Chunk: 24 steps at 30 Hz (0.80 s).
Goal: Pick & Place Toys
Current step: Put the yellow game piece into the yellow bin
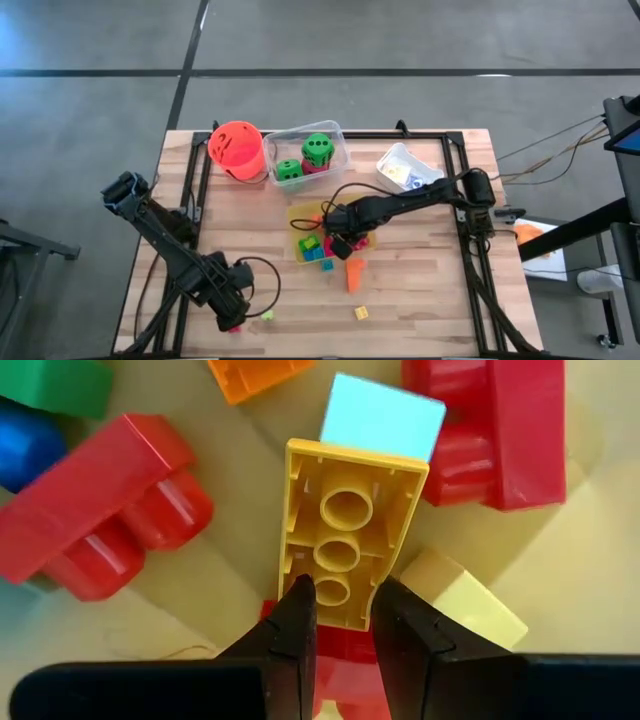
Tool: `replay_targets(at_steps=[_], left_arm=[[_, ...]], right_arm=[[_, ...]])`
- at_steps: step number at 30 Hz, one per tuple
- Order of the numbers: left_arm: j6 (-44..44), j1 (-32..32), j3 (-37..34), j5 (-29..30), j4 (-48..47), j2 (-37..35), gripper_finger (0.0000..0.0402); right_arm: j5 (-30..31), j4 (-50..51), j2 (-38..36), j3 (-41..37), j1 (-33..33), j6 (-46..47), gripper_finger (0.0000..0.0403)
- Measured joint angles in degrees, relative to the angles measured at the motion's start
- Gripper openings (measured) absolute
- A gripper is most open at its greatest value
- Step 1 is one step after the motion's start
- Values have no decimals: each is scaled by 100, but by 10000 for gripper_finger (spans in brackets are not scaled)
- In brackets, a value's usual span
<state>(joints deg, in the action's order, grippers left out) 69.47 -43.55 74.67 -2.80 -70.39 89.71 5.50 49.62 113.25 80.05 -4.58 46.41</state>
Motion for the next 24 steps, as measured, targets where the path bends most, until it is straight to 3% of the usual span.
replay_targets(at_steps=[9,21,24], left_arm=[[-25,7,0,-481,-2,0,324],[-6,48,0,-580,5,0,324],[6,50,0,-581,11,0,324]], right_arm=[[33,-112,0,-26,0,-305,67],[55,-156,0,-35,0,-363,67],[57,-161,0,-35,0,-402,96]])
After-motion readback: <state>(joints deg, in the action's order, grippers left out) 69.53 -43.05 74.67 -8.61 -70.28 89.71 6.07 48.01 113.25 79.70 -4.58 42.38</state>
